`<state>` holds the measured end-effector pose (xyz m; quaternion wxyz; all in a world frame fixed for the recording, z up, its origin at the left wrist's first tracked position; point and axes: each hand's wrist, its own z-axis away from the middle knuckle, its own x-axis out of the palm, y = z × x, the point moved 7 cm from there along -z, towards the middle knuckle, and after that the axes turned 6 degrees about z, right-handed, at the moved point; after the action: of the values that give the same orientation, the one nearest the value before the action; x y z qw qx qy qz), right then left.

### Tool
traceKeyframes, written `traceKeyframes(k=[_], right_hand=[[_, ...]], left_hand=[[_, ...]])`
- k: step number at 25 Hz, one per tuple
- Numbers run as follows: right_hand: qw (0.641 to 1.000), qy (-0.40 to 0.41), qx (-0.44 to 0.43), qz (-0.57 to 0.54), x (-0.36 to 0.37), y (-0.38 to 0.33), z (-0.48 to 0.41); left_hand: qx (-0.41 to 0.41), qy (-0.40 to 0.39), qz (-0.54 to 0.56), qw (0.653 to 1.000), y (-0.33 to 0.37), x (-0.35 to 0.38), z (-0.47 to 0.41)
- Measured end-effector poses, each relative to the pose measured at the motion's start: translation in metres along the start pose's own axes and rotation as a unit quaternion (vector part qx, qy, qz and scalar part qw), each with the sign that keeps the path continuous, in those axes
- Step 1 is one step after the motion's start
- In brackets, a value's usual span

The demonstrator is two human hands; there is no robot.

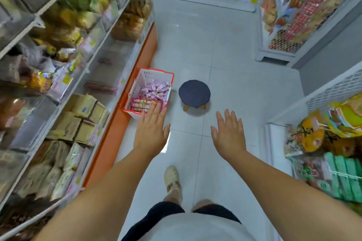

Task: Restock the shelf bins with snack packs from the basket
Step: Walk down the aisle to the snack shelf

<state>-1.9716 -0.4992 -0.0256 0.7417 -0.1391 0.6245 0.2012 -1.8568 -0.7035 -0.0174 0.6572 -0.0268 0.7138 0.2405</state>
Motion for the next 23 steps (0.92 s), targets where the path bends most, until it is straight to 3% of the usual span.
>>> traceKeyframes(k=[5,10,19,23], right_hand=[[0.999,0.010,-0.021,-0.023,-0.031,-0.012,-0.117],[0.997,0.001,-0.072,-0.001,-0.050,-0.014,-0.237],[0.962,-0.007,-0.265,0.058,-0.079,-0.062,-0.446],[0.935,-0.019,-0.349,0.061,-0.074,-0.121,-0.507]], left_hand=[[-0.013,-0.002,-0.012,1.000,-0.013,-0.011,-0.116],[-0.078,-0.016,-0.011,0.997,-0.034,0.000,-0.209],[-0.288,0.033,0.047,0.956,-0.056,0.015,-0.330],[-0.371,0.038,0.071,0.925,-0.099,0.027,-0.355]])
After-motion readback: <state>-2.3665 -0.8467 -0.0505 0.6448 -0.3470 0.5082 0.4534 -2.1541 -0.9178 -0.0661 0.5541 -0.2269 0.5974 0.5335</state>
